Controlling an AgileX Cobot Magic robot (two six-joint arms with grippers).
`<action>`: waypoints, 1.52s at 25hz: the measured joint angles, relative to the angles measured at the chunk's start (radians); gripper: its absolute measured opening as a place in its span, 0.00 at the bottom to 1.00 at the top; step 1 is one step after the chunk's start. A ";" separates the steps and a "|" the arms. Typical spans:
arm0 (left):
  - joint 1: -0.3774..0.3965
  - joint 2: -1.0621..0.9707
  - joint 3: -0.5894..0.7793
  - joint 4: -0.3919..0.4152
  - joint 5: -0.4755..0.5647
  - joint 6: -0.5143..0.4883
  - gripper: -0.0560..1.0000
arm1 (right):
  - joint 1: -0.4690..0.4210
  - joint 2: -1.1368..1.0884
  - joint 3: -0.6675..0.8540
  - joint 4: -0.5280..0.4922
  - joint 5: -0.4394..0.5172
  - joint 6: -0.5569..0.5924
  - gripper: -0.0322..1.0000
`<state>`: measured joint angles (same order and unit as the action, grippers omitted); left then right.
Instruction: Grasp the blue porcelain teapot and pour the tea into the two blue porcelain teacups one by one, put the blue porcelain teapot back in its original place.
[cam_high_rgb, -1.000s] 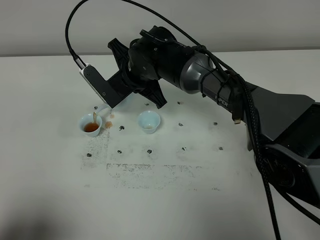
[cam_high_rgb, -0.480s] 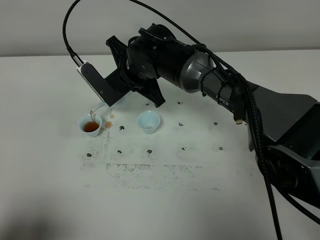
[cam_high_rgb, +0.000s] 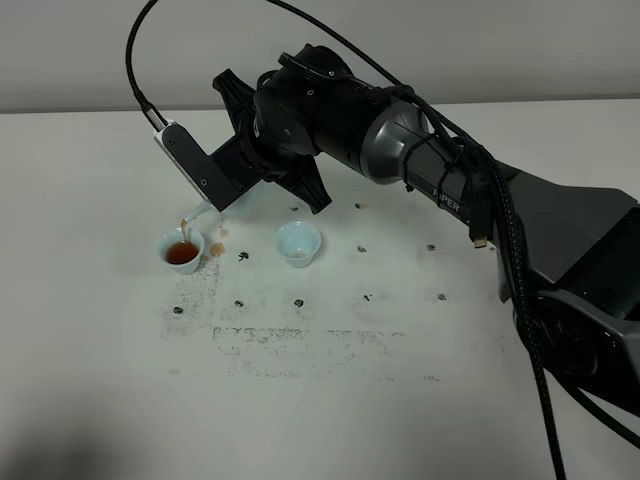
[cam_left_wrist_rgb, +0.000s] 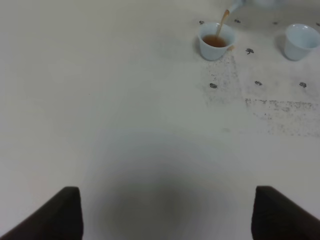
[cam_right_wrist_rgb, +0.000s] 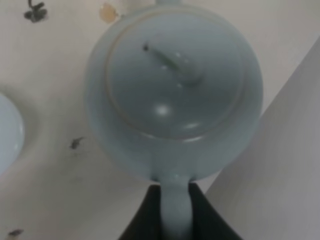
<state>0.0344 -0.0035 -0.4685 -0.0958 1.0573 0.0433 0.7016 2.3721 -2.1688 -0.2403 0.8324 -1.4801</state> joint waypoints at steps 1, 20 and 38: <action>0.000 0.000 0.000 0.000 0.000 0.000 0.68 | 0.000 0.000 0.000 0.000 0.000 0.000 0.06; 0.000 0.000 0.000 0.000 0.000 0.000 0.68 | 0.000 0.000 0.000 0.000 0.016 0.001 0.06; 0.000 0.000 0.000 0.000 0.000 -0.001 0.68 | 0.000 0.000 0.000 0.066 0.017 0.102 0.06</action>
<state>0.0344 -0.0035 -0.4685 -0.0958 1.0573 0.0424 0.7016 2.3721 -2.1688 -0.1746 0.8497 -1.3779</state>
